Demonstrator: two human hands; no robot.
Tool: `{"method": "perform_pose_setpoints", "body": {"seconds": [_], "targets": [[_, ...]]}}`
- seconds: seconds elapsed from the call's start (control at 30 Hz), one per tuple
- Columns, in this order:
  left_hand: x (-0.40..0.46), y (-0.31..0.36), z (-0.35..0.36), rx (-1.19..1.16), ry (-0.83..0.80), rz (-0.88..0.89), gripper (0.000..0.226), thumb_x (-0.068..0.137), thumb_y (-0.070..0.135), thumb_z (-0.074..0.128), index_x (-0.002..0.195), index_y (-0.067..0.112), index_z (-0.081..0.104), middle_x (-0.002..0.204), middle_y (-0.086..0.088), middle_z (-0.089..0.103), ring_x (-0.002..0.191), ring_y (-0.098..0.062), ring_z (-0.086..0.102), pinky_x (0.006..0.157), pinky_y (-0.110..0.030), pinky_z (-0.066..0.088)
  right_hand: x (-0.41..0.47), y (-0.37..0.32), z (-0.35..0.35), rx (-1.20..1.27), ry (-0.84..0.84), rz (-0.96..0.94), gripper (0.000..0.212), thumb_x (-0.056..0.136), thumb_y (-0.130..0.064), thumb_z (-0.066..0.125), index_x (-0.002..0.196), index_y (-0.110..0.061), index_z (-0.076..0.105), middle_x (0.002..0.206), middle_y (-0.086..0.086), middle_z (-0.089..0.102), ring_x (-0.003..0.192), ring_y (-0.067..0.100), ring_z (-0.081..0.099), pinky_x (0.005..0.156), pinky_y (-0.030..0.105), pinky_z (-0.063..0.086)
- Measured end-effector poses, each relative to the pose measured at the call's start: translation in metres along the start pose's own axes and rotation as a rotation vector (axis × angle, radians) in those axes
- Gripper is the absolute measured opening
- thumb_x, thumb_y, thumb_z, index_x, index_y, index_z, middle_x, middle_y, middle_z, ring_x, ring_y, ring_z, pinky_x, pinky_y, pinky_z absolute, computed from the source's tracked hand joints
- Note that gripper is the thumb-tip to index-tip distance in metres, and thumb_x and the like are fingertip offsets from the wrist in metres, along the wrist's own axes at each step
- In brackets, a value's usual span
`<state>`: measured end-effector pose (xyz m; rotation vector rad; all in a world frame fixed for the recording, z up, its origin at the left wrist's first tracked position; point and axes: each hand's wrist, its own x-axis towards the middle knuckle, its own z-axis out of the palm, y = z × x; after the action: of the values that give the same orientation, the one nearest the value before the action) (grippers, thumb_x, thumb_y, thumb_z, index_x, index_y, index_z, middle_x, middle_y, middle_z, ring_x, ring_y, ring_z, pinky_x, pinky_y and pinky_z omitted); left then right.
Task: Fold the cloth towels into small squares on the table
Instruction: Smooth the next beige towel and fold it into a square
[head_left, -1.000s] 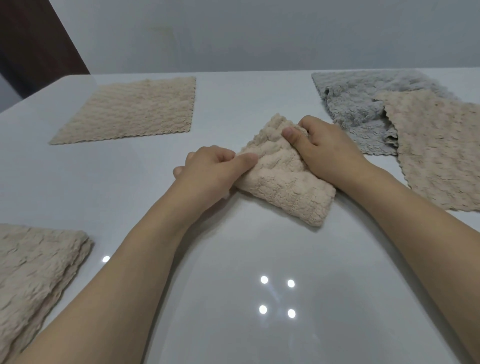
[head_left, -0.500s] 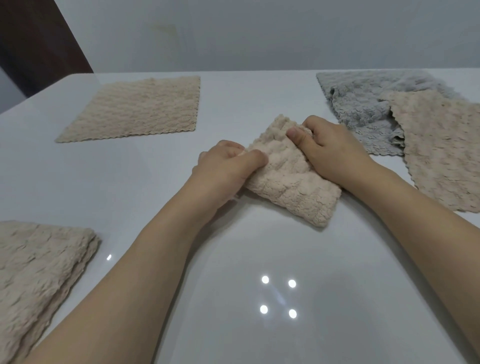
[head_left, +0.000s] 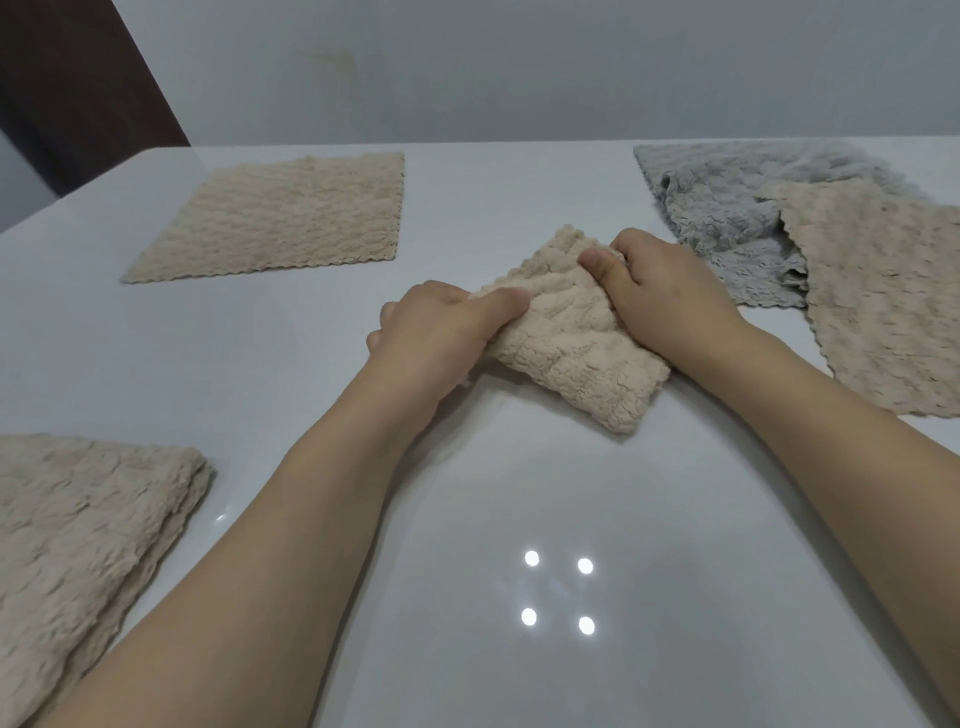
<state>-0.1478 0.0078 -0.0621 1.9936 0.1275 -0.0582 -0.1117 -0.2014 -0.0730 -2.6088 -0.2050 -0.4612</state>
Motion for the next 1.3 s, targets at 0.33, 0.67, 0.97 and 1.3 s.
{"method": "perform_pose_setpoints", "body": {"seconds": [0.33,0.67,0.97,1.3], "targets": [[-0.004,0.006,-0.002,-0.103,0.037,0.073,0.037,0.067,0.040,0.066,0.051,0.014,0.044,0.062,-0.004,0.043,0.058,-0.023,0.042,0.055,-0.033,0.039,0.001,-0.001,0.001,0.011,0.033,-0.001,0.047,0.100,-0.052,0.032,0.084,-0.011,0.047,0.077,0.004,0.053,0.078,0.030,0.050,0.063,0.037,0.034],[-0.010,0.007,-0.003,-0.082,-0.228,0.044,0.050,0.052,0.056,0.085,0.085,0.019,0.078,0.114,0.013,0.067,0.097,-0.012,0.069,0.088,-0.034,0.052,-0.003,-0.004,-0.004,0.187,-0.011,-0.069,0.044,0.099,-0.049,0.039,0.084,-0.009,0.049,0.076,0.004,0.055,0.077,0.026,0.050,0.065,0.036,0.036],[-0.011,0.012,-0.005,-0.133,-0.070,0.037,0.037,0.082,0.042,0.074,0.073,0.012,0.053,0.062,-0.008,0.042,0.048,-0.019,0.035,0.047,-0.027,0.026,0.000,-0.004,0.000,0.084,0.014,-0.002,0.046,0.099,-0.051,0.035,0.084,-0.011,0.049,0.079,0.005,0.057,0.079,0.029,0.052,0.065,0.038,0.037],[-0.005,0.005,-0.006,-0.079,0.035,0.088,0.025,0.081,0.030,0.069,0.068,0.011,0.058,0.057,-0.006,0.047,0.057,-0.019,0.042,0.054,-0.032,0.038,0.001,-0.006,0.000,-0.067,0.014,0.071,0.045,0.101,-0.051,0.029,0.085,-0.012,0.045,0.078,0.004,0.049,0.076,0.028,0.044,0.064,0.037,0.031]]}}
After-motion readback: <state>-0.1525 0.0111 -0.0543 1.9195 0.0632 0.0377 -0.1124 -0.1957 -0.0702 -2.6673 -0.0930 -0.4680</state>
